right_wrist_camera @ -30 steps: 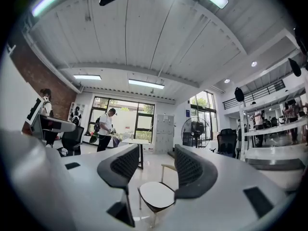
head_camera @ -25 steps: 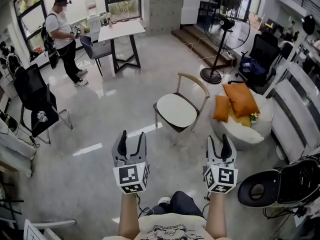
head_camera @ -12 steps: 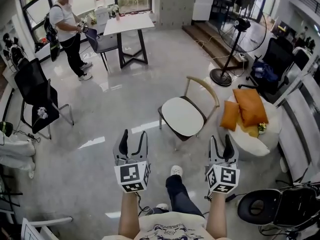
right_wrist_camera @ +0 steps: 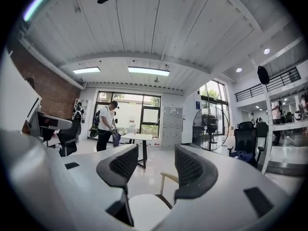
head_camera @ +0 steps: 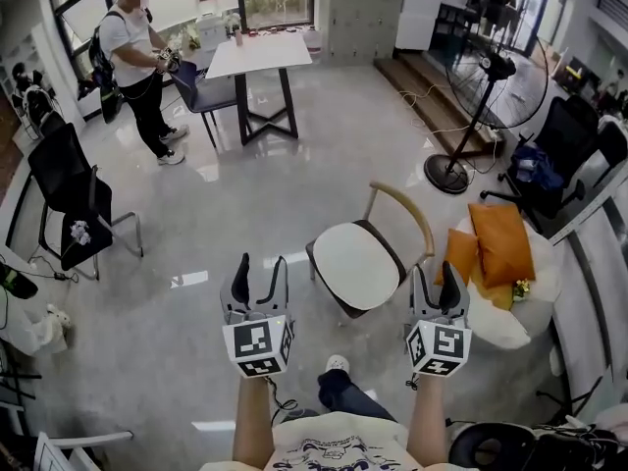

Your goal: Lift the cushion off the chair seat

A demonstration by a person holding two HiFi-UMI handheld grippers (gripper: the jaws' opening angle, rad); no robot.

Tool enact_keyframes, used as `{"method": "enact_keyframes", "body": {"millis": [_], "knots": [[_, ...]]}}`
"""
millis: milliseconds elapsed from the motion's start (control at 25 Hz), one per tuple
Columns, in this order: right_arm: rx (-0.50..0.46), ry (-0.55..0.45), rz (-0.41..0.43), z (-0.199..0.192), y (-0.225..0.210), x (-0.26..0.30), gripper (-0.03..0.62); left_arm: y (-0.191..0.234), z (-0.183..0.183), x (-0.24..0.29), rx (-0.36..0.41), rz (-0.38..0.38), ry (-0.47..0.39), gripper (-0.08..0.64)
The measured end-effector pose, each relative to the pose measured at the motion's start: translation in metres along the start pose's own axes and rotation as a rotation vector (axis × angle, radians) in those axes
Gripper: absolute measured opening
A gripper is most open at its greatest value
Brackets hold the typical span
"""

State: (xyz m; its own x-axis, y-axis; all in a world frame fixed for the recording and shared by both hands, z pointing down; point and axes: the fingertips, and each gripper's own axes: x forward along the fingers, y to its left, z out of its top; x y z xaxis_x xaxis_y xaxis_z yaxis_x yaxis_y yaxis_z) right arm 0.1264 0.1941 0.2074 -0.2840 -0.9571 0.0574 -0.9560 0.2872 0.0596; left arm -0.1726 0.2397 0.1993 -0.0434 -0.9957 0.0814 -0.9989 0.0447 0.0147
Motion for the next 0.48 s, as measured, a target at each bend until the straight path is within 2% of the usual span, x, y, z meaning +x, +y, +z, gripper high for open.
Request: {"method": "enact_keyframes", "body": {"millis": [240, 480], "knots": [[-0.001, -0.003, 0.019, 0.004, -0.036, 0.076, 0.250, -0.019, 0.009, 0.075, -0.012, 0.020, -0.007, 0.245], [0.014, 0.054, 0.023, -0.023, -0.054, 0.121, 0.251, -0.027, -0.009, 0.124, -0.016, 0.015, 0.043, 0.247]]}}
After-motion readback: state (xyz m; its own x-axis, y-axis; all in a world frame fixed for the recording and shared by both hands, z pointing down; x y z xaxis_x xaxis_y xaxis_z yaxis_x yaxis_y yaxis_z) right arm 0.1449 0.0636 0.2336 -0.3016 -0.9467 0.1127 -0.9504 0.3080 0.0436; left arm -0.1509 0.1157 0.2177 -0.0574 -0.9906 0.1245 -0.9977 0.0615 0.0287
